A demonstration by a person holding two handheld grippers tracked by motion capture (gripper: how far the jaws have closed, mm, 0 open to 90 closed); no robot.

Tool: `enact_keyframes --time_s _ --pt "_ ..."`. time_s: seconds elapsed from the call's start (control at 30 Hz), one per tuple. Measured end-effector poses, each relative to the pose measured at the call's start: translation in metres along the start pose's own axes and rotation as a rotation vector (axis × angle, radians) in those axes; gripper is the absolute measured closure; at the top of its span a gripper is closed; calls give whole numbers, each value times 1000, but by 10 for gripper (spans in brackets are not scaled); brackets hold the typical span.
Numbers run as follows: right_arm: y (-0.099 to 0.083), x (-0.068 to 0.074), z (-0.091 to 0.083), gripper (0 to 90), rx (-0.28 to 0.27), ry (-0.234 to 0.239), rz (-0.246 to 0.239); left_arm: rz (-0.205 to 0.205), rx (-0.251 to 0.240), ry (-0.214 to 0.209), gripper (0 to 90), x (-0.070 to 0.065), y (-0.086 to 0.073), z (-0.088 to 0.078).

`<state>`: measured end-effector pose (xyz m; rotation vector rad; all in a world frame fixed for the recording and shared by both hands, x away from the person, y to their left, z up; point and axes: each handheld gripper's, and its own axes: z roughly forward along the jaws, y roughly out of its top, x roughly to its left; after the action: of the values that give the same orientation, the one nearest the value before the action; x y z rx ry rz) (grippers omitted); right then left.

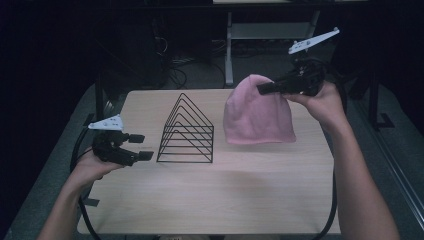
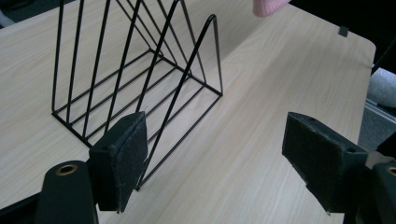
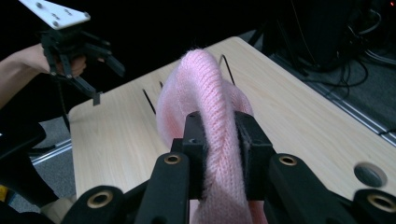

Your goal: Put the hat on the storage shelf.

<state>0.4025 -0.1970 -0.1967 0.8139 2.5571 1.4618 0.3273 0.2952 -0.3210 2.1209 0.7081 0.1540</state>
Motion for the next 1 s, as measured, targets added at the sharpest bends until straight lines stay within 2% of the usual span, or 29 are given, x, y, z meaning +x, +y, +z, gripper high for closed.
enact_keyframes --time_s 0.3,0.57,0.8,1.0 --pt "22 14 9 757 -25 27 -39 42 0 0 241 -4 25 -3" --pt "40 24 24 757 -26 60 -65 58 -16 -34 253 -5 42 -1" --pt "53 32 32 757 -32 81 -88 92 -2 -49 252 -7 55 5" --pt "68 41 41 757 -40 107 -119 97 -6 -72 253 -6 68 6"
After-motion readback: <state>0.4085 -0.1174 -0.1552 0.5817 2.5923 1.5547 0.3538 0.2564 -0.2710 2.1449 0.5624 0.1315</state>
